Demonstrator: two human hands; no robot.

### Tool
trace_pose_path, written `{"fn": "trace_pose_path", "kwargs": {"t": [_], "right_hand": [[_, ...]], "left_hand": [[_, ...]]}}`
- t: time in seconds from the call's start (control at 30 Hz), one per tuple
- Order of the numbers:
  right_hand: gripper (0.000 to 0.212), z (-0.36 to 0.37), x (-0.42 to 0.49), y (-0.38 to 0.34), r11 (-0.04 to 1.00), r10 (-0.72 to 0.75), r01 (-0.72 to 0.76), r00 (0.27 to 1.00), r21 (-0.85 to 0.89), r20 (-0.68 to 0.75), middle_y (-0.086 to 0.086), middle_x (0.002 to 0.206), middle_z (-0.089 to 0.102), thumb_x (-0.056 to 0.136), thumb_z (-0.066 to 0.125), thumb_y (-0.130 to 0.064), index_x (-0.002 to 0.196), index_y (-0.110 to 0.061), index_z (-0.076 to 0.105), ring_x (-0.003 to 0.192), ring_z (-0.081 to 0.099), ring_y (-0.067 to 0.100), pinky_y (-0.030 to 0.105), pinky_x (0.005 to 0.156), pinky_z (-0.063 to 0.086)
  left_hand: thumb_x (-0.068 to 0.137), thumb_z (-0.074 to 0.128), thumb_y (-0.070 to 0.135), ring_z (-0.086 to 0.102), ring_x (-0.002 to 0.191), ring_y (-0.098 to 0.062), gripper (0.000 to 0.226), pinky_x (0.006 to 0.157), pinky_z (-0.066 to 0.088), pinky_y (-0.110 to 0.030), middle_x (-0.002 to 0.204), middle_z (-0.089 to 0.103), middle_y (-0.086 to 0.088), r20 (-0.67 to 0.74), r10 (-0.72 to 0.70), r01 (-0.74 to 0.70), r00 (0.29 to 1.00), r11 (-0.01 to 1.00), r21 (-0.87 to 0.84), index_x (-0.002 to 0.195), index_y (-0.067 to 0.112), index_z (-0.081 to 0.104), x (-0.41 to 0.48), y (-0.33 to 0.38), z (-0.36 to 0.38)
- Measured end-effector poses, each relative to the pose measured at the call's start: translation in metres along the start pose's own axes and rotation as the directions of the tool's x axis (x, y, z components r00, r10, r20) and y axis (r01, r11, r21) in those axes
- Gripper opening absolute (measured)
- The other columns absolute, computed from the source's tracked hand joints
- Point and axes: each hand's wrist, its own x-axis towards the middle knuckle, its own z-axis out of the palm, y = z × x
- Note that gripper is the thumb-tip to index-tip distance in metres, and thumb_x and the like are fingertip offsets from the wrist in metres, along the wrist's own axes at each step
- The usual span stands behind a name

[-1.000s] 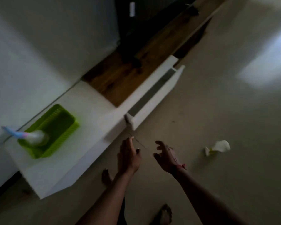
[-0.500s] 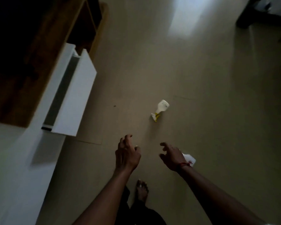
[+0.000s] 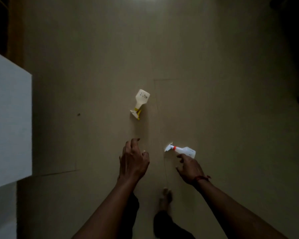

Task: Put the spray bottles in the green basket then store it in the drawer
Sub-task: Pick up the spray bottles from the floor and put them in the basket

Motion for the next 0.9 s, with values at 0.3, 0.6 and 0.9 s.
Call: {"fn": "trace_pose_path", "kwargs": {"t": [0.3,0.6,0.9], "right_hand": [[0.045,0.052,0.135,0.091,0.985,0.031,-0.028,0.999,-0.168,0.020,0.007,0.128,0.059,0.086,0.061,-0.019,0.130,-0.020,0.052,0.116,0.055,0.026,0.038,0.091,0.052],[0.046,0.116,0.268,0.161,0.892,0.027,0.003,0.998,-0.452,0.060,0.005,0.127,0.056,0.086,0.058,-0.030,0.130,-0.022,0.049,0.119,0.047,0.029,0.044,0.097,0.039],[0.035,0.169,0.330,0.182,0.800,0.006,0.025,0.999,-0.600,0.050,0.007,0.119,0.057,0.085,0.057,-0.026,0.117,-0.018,0.048,0.111,0.051,0.029,0.047,0.094,0.038]], "left_hand": [[0.082,0.060,0.022,0.057,0.109,-0.032,0.051,0.087,0.050,-0.046,0.122,0.056,-0.013,0.029,0.041,-0.042,0.999,0.998,0.040,0.131,0.014,0.048,0.072,-0.032,0.122],[0.083,0.059,0.019,0.056,0.107,-0.031,0.049,0.086,0.049,-0.043,0.122,0.056,-0.014,0.054,0.013,-0.018,0.998,0.996,0.088,0.131,0.013,0.048,0.127,-0.081,0.230],[0.083,0.059,0.020,0.056,0.106,-0.029,0.049,0.086,0.050,-0.044,0.121,0.056,-0.011,0.057,0.038,-0.045,0.998,0.992,0.117,0.130,0.015,0.048,0.152,-0.104,0.268]]}}
